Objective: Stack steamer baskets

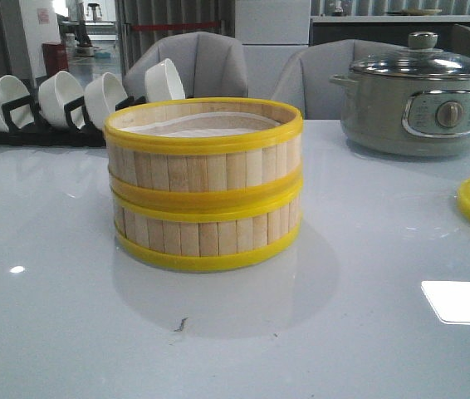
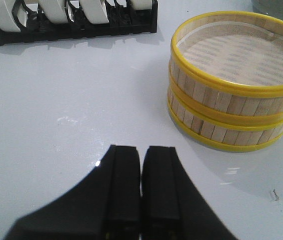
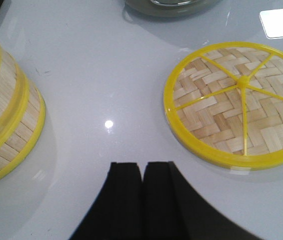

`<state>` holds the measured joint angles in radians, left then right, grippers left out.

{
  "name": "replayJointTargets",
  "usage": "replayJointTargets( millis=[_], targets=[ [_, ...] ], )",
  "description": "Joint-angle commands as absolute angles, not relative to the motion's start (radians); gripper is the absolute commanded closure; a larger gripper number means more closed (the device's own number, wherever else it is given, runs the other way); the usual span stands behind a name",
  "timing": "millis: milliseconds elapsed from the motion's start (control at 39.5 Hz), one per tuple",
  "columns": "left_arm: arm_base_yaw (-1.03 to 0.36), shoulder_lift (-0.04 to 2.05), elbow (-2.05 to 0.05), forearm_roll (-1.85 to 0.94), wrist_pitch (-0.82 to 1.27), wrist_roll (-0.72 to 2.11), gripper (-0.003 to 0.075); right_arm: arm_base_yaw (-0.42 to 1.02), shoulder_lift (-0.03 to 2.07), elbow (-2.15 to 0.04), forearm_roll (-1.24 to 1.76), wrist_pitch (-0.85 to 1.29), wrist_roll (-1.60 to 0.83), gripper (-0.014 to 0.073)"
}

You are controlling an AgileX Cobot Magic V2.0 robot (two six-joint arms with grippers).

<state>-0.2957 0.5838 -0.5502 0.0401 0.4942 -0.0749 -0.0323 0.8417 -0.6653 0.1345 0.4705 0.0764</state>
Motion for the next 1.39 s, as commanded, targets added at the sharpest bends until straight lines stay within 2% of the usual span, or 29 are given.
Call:
replayJointTargets(
  millis=[0, 379, 481, 582, 658, 1037, 1366],
  targets=[
    [-0.293, 0.585, -0.579, 0.037, 0.41, -0.083, 0.0636, -0.032, 0.837, -0.699, 0.135, 0.415, 0.075, 0.0538],
    [-0.293, 0.585, -0.579, 0.037, 0.41, -0.083, 0.0636, -0.032, 0.837, -0.7, 0.147, 0.502, 0.063, 0.0526],
    [-0.293, 0.585, -0.579, 0.037, 0.41, -0.083, 0.0636, -0.032, 0.837, -0.7, 0.147, 0.512, 0.052, 0.0442],
    [-0.293, 0.585, -0.579, 0.037, 0.41, -0.083, 0.0636, -0.032, 0.85, -0.701, 0.147, 0.533, 0.052, 0.0297],
    [-0.293, 0.585, -0.579, 0.037, 0.41, -0.083, 0.0636, -0.032, 0.865, -0.701, 0.147, 0.551, 0.052, 0.0232],
    [-0.293, 0.585, -0.579, 0.037, 0.41, -0.083, 0.0636, -0.038, 0.939, -0.712, 0.103, 0.51, 0.052, 0.0233],
    [-0.293, 0.585, -0.579, 0.037, 0.41, -0.083, 0.0636, -0.158, 1.242, -0.937, 0.072, 0.536, 0.052, 0.0233]
  ],
)
